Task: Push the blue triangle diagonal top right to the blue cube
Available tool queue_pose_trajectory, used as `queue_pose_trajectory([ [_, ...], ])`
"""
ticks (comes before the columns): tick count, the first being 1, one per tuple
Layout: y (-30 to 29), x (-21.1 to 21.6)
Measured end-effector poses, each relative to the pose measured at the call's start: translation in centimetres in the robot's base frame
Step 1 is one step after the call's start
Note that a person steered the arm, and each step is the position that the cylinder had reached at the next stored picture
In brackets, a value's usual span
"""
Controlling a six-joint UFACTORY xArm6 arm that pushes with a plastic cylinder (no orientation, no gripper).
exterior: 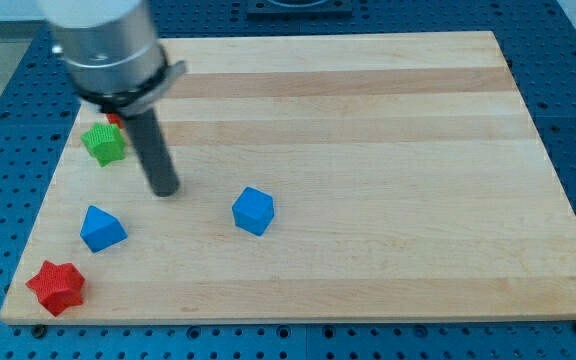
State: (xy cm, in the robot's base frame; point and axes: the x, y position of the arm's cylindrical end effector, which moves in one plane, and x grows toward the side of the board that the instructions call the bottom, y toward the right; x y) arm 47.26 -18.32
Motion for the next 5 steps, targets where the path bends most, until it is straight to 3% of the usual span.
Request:
queue_pose_trajectory([
  [2,-7.7,-1.5],
  [3,-9.0,1.2],
  [4,-9.0,6.5],
  [5,-8.9,8.0],
])
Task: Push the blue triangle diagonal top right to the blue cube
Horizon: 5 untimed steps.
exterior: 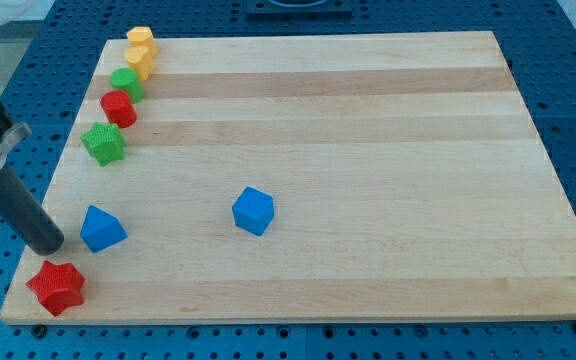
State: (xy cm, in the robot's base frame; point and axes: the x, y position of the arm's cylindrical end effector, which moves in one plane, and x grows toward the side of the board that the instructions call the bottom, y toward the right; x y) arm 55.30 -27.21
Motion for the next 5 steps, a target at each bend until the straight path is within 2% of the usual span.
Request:
queue_pose_trajectory([
  [1,1.4,2.3],
  [4,15.0,-2.3],
  [5,17.4,-1.3],
])
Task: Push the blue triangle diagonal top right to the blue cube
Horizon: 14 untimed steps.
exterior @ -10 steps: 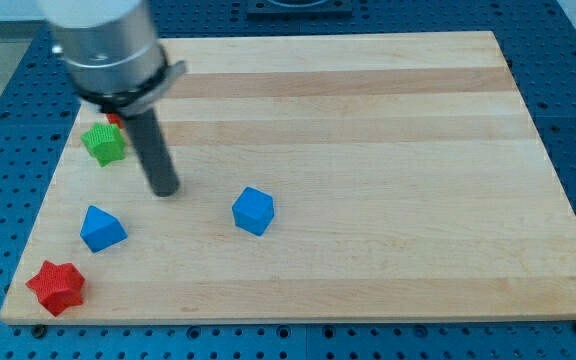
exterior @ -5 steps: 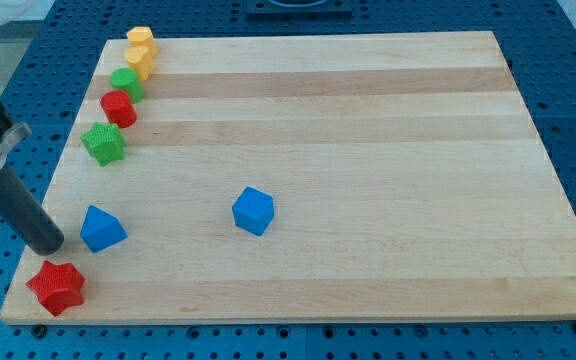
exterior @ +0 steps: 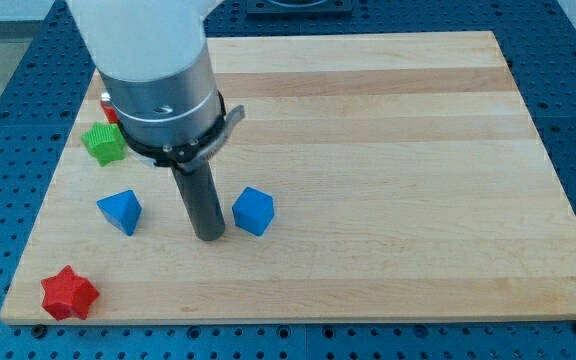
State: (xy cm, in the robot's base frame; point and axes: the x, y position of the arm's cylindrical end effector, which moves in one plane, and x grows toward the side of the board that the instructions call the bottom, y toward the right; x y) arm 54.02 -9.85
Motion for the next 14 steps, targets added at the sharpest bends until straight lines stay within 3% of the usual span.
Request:
queue_pose_trajectory([
  [1,-3.6,5.3],
  [2,-6.6,7.7],
  [3,-7.5,6.7],
  [5,-10.2,-1.9],
  [7,-12.7,0.5],
  [9,-15.1,-4.6],
  [10,-15.1,-4.6],
  [14,3.0,-3.9],
])
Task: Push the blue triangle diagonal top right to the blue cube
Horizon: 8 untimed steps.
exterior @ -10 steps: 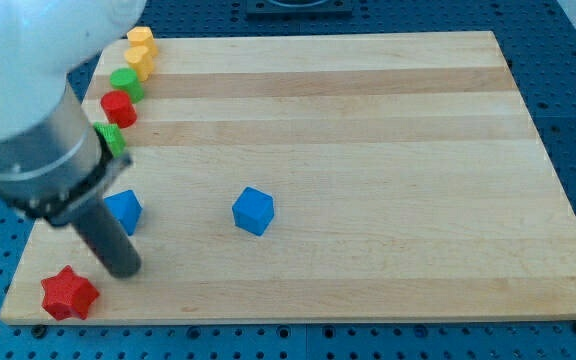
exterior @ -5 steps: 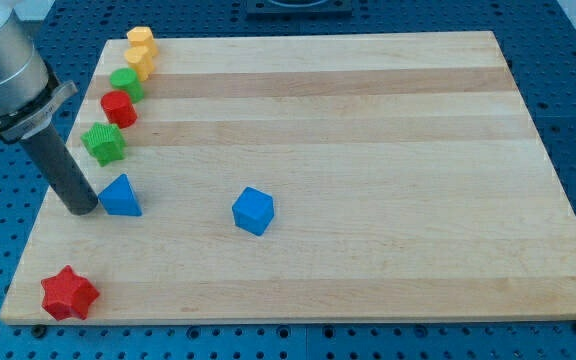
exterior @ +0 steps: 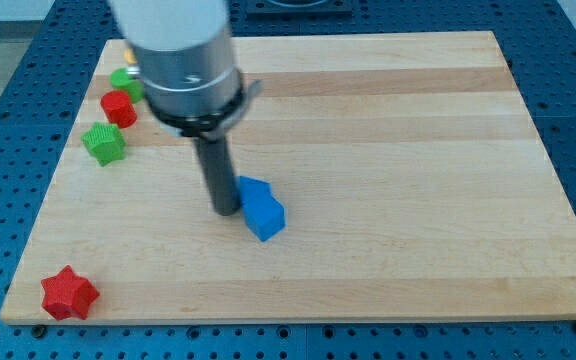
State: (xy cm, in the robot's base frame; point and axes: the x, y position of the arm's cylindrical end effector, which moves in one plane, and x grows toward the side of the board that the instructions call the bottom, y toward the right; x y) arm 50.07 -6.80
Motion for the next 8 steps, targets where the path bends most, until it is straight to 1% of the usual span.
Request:
queue_pose_trajectory([
  [1,5.0,0.0],
  [2,8.1,0.0],
  [3,8.2,0.1],
  [5,2.3,-0.6],
  [6,1.4,-0.3],
  [8,1.5,5.6],
])
